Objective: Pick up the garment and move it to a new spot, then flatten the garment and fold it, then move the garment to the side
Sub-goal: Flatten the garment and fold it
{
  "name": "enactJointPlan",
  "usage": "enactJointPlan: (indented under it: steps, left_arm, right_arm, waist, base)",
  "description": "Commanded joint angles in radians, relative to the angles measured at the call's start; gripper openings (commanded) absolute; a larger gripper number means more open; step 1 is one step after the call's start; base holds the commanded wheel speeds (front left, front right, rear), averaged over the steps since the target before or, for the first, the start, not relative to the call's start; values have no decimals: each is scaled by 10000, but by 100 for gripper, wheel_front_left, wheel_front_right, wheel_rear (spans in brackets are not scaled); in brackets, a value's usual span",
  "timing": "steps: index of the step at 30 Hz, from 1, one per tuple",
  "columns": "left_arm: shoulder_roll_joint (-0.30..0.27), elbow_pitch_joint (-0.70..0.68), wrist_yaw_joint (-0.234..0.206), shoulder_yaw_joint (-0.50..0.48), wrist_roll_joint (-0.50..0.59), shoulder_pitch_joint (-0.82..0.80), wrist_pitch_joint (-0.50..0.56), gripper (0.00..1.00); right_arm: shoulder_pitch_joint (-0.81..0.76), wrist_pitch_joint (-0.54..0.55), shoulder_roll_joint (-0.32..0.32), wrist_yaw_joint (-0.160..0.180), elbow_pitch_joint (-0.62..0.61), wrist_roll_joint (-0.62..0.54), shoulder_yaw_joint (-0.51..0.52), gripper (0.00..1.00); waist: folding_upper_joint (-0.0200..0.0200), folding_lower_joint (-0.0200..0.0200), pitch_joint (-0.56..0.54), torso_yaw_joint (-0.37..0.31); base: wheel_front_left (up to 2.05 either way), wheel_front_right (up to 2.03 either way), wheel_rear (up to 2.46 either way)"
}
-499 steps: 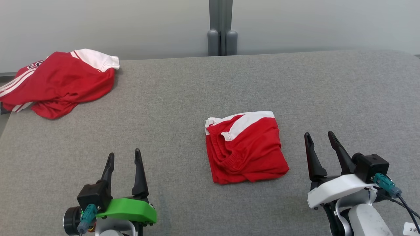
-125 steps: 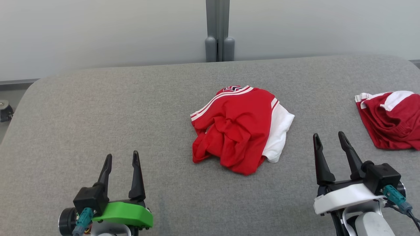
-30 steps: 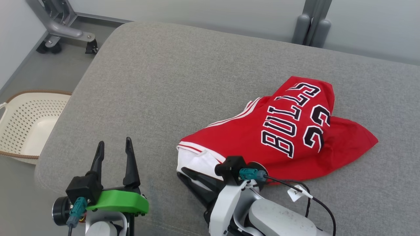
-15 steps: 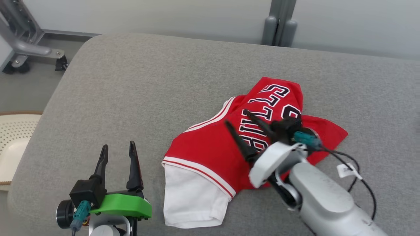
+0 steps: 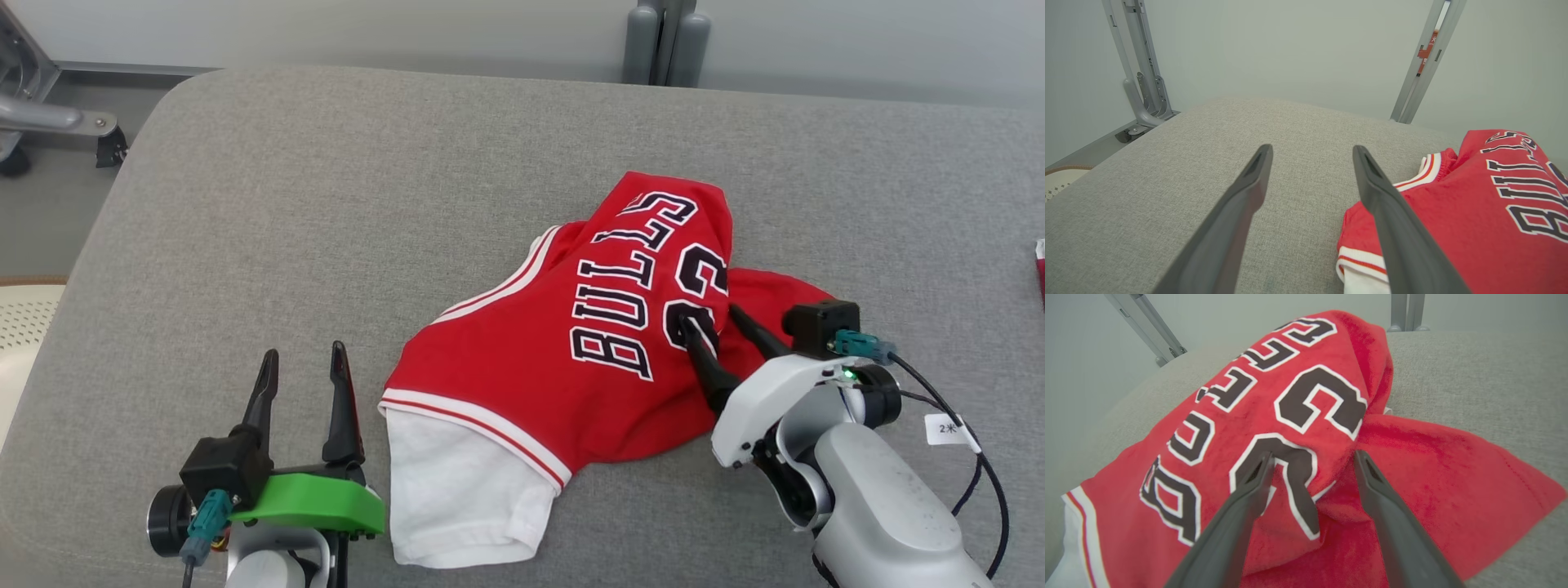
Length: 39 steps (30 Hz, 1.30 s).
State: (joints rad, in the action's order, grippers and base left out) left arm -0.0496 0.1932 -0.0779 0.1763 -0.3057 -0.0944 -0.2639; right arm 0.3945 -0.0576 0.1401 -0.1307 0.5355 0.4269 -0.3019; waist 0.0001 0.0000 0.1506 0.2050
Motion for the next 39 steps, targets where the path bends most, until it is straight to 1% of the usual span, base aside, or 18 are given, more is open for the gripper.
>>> enactJointPlan:
  steps: [1, 3, 4, 5, 7, 11, 14, 16, 20, 24, 25, 26, 29, 32, 36, 39]
  left_arm:
    - [-20, 23, 43, 13, -24, -157, -4, 100]
    - [-20, 42, 21, 33, -38, -217, -4, 100]
    - [-20, 41, -1, 35, -45, -233, -4, 100]
    - [-20, 29, -15, 44, -47, -251, -4, 100]
    - [-20, 21, -17, 23, -56, -278, -4, 100]
    - [-20, 24, -22, 14, -83, -329, -4, 100]
    - [-20, -8, -67, 92, -126, -364, -4, 100]
    - [-20, -28, -87, 176, -175, -397, -4, 100]
    - [-20, -48, -111, 361, -327, -464, -4, 100]
    - [-20, -11, -118, 452, -446, -579, -4, 100]
    - [-19, 0, -127, 477, -451, -602, -4, 100]
    - [-19, -3, -138, 501, -470, -624, -4, 100]
    - [-19, -21, -195, 540, -523, -653, -4, 100]
    - [-20, -68, -246, 455, -533, -607, -4, 100]
    - [-19, -100, -258, 357, -404, -578, -4, 100]
    - [-22, -90, -225, 306, -302, -535, -4, 100]
  right_arm:
    - [66, 336, 8, 0, 56, 251, -139, 100]
    - [249, 812, 7, 0, 57, 638, -418, 100]
    - [313, 939, 37, 0, 39, 776, -544, 51]
    - [388, 1027, 79, 0, -28, 953, -731, 29]
    - [582, 1075, 142, 0, -161, 1194, -1028, 0]
    - [1321, 758, 260, 0, -404, 1345, -1396, 0]
    - [2027, 515, 128, 0, -426, 1272, -1466, 0]
    - [2553, 404, 10, 0, -272, 1193, -1331, 0]
    - [3585, 297, -265, 0, 499, 798, -911, 0]
    - [4471, 61, -528, 0, 1709, 248, -661, 0]
    - [4633, -44, -586, 0, 2072, 114, -722, 61]
    - [4769, -180, -627, 0, 2267, 71, -829, 100]
    - [5062, -704, -701, 0, 3038, 87, -947, 100]
    - [5175, -1125, -804, 0, 3410, 302, -1167, 100]
    - [5294, -1603, -811, 0, 3604, 572, -1278, 100]
    - [5317, -1781, -557, 0, 3688, 723, -1068, 100]
  waist:
    - [-1, 0, 86, 95]
    - [-1, 0, 141, 172]
    - [-1, 0, 159, 198]
    - [-1, 0, 183, 233]
    - [-1, 0, 225, 285]
    - [-1, 0, 286, 369]
    - [-1, 0, 318, 461]
    - [-1, 0, 344, 562]
    - [-1, 0, 439, 855]
    - [-1, 0, 624, 1200]
    - [-1, 0, 674, 1275]
    - [-1, 0, 725, 1329]
    - [-1, 0, 803, 1418]
    - [-1, 0, 824, 1329]
    - [-1, 0, 792, 978]
    - [-1, 0, 768, 651]
  base:
    - [0, 0, 0]
    - [0, 0, 0]
    - [0, 0, 0]
    - [0, 0, 0]
    - [0, 0, 0]
    - [0, 0, 0]
    - [0, 0, 0]
    - [0, 0, 0]
    - [0, 0, 0]
    - [0, 0, 0]
    - [0, 0, 0]
    - [0, 0, 0]
    - [0, 0, 0]
    - [0, 0, 0]
    - [0, 0, 0]
    - [0, 0, 0]
